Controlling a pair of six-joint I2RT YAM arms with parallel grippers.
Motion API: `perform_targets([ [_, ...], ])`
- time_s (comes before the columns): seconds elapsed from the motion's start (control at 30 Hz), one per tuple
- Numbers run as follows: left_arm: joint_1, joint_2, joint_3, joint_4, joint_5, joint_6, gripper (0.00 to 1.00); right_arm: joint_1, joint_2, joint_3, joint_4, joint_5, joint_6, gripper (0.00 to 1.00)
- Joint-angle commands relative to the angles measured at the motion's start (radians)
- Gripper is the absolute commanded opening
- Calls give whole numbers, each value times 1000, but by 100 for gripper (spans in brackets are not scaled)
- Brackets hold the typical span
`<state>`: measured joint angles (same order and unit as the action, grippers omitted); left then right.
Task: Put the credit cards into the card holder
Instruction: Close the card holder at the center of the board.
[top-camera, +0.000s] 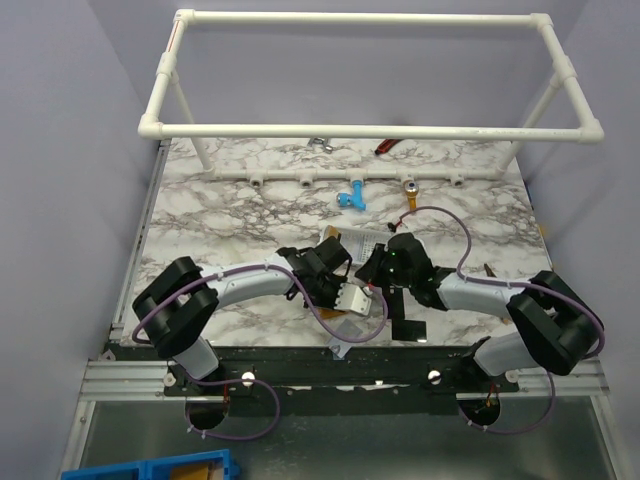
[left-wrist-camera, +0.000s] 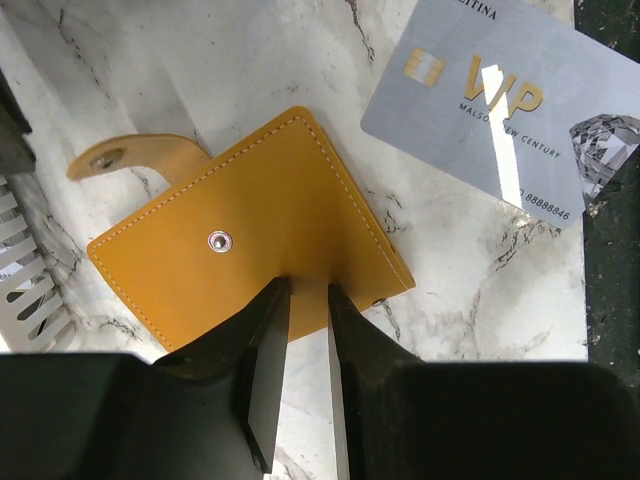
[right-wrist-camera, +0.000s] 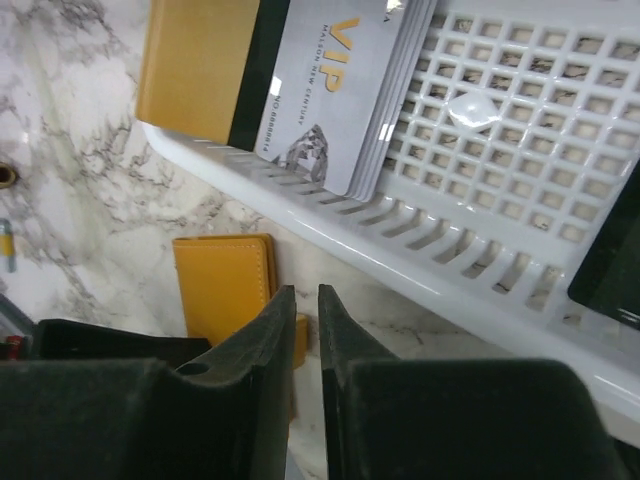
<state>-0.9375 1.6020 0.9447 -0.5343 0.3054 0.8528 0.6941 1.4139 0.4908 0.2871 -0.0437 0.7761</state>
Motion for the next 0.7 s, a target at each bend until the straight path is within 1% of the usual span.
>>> perform_targets([
  [0.0,-4,-13,-40,-27,-23,2,23,-9,25,70,-92,-92,-39,12],
  [0.07,-4,-13,-41,-26,-26,3,22,-9,37,87,-104,-122,-46,12],
  [0.13,-4,-17,-45,-23,-27,6,21,-9,40,100,-120,-148,-55,18],
  [0.3,-4,-22,-52,-18,-30,8,20,-9,5,124,-176,-167,-89,25],
  [0.37,-4,-32,-58,-12,-28,6,20,-9,-13,135,-200,-159,-103,32],
  [0.4,-4,-37,-58,-8,-26,6,20,-9,-12,141,-217,-157,-112,38],
  [0.43,-4,-40,-58,-6,-26,6,19,-9,-8,154,-235,-153,-120,47],
  [0.47,-4,-41,-57,-6,-27,5,19,-9,2,161,-249,-155,-124,57],
  [0.5,-5,-41,-53,-5,-26,5,19,-7,7,168,-256,-156,-129,65],
  [0.57,-6,-43,-52,-5,-31,7,18,-7,14,176,-258,-159,-129,67],
  [0.6,-6,-46,-54,-1,-35,9,18,-7,18,181,-258,-163,-131,65],
  [0.67,-6,-50,-58,5,-44,11,18,-7,24,192,-262,-169,-130,52],
])
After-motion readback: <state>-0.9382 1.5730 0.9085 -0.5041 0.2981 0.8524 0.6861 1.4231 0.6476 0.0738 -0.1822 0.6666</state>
